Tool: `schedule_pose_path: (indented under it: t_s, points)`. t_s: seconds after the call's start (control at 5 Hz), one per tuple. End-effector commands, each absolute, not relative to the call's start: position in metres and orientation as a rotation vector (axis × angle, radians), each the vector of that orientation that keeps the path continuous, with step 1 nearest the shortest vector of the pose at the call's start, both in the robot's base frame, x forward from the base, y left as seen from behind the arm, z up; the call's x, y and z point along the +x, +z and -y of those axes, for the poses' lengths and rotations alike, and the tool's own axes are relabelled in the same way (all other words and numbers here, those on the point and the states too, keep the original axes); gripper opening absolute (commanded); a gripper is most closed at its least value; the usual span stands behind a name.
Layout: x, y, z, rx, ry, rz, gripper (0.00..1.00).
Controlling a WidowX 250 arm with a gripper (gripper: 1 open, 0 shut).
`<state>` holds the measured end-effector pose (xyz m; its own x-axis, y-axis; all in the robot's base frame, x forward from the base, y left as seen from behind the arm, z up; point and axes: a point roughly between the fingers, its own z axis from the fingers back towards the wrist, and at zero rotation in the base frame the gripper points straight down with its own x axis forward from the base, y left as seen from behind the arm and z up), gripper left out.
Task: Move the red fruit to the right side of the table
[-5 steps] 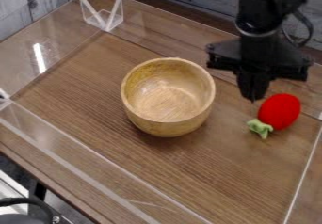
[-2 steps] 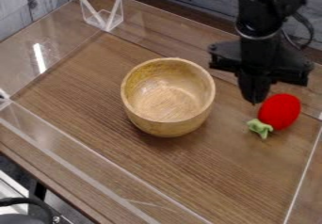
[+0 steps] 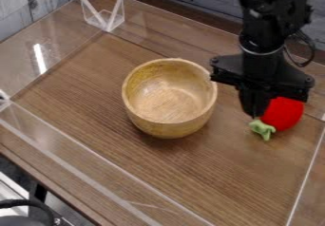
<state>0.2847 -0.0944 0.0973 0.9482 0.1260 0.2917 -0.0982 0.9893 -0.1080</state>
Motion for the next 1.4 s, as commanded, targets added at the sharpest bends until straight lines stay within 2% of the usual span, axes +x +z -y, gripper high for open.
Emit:
schedule_pose_path:
  t_s: [0.0, 0.2, 0.4, 0.6, 0.8, 1.0, 1.2]
  points:
    - [0.279, 0.120, 0.088, -0.105, 0.129, 0.346, 1.00]
    - [0.282, 0.138, 0.078, -0.117, 0.072, 0.348, 0.00]
    - [0.293, 0.142, 0.074, -0.118, 0.012, 0.344, 0.00]
    - [0.296, 0.120, 0.080, -0.110, 0.003, 0.329, 1.00]
    - [0.299, 0.096, 0.087, -0.097, -0.006, 0.314, 1.00]
    - [0.306, 0.089, 0.096, -0.087, -0.008, 0.310, 0.00]
    - [0.312, 0.087, 0.101, -0.084, -0.009, 0.308, 0.00]
